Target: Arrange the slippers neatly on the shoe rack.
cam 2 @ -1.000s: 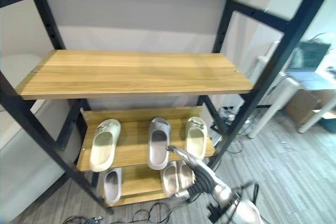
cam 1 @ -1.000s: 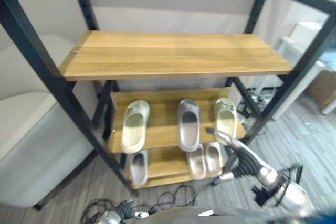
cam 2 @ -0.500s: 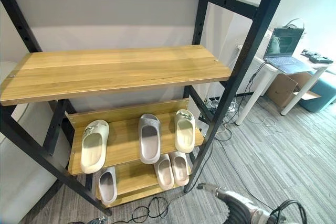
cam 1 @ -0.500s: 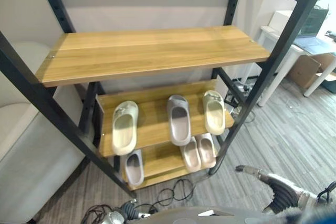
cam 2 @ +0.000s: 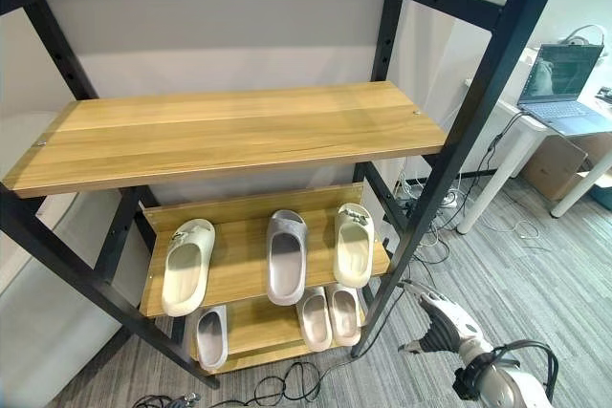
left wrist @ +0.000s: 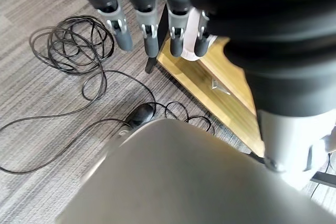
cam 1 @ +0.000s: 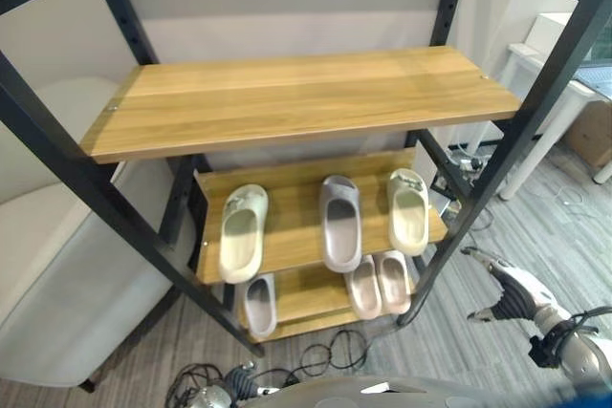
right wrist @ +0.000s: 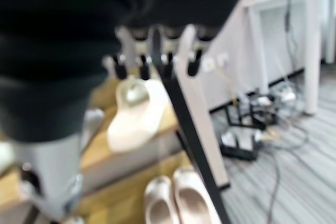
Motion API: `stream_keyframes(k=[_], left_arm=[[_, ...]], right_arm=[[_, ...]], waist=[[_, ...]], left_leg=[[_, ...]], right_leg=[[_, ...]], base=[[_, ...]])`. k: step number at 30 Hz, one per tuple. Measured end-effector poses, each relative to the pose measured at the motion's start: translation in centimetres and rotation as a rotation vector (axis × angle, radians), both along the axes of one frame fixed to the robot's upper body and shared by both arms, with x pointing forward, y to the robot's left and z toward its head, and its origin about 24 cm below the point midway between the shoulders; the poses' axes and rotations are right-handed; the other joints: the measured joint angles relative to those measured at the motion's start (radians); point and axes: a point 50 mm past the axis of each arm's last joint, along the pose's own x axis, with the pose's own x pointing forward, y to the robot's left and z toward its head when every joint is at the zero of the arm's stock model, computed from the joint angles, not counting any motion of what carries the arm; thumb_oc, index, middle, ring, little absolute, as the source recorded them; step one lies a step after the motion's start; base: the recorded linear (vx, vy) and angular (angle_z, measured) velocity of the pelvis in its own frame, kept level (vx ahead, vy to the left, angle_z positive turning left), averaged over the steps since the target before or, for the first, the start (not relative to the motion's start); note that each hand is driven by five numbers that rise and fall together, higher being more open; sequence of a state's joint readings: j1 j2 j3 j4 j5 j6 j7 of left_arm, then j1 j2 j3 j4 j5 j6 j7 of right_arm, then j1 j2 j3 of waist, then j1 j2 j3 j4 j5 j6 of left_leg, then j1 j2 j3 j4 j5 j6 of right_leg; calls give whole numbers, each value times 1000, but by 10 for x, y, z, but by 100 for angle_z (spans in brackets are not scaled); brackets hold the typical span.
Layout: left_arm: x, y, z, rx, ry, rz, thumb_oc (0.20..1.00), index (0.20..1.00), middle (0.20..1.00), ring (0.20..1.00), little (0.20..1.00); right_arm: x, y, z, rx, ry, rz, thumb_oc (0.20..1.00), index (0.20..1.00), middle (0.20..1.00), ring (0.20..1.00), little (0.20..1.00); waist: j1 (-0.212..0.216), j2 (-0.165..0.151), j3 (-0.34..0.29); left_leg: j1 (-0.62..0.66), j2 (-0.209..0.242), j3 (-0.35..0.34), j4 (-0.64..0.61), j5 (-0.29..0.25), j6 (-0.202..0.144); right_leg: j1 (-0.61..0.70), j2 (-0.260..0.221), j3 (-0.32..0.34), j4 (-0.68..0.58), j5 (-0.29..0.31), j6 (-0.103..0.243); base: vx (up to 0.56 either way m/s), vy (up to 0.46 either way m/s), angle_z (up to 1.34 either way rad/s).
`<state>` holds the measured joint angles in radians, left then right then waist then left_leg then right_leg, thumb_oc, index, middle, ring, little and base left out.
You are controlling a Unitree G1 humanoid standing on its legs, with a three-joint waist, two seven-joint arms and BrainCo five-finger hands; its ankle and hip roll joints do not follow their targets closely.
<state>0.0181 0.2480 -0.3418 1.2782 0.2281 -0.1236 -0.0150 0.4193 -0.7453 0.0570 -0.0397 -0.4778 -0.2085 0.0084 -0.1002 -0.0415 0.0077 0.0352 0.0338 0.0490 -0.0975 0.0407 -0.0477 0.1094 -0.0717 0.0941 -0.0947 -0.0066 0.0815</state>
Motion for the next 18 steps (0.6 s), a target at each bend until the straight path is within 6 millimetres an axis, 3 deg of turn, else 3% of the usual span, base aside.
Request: stream_keyframes(k=[4,10,18], left_arm=[[0,1,0,1,-1,0,1000,1000,1000,1000,1000],[2,3,1,6,-7,-1,1000,1000,1000,1000,1000],[5,7,3,16,-17,-4,1000,1000,1000,1000,1000]], right_arm=[[13,7,4,10,-45,25,1000,1000,1000,1000,1000],[14,18,0,33,-34,58,1000,1000,1000,1000,1000],[34,28,1,62,-72,77,1000,1000,1000,1000,1000]], waist=[[12,-3,3],[35,-12,9],[39,-30,11]], left_leg=[[-2,0,-5,0,-1,2],[-5,1,-11,0,-1,1],[-16,-1,-29,0,1,1]], right_leg=[[1,0,-5,0,-3,-2],[1,1,-19,0,-5,-5],[-1,1,-30,0,-7,-6]], base=[[3,-6,4],[16,-10,4],[25,-8,6]])
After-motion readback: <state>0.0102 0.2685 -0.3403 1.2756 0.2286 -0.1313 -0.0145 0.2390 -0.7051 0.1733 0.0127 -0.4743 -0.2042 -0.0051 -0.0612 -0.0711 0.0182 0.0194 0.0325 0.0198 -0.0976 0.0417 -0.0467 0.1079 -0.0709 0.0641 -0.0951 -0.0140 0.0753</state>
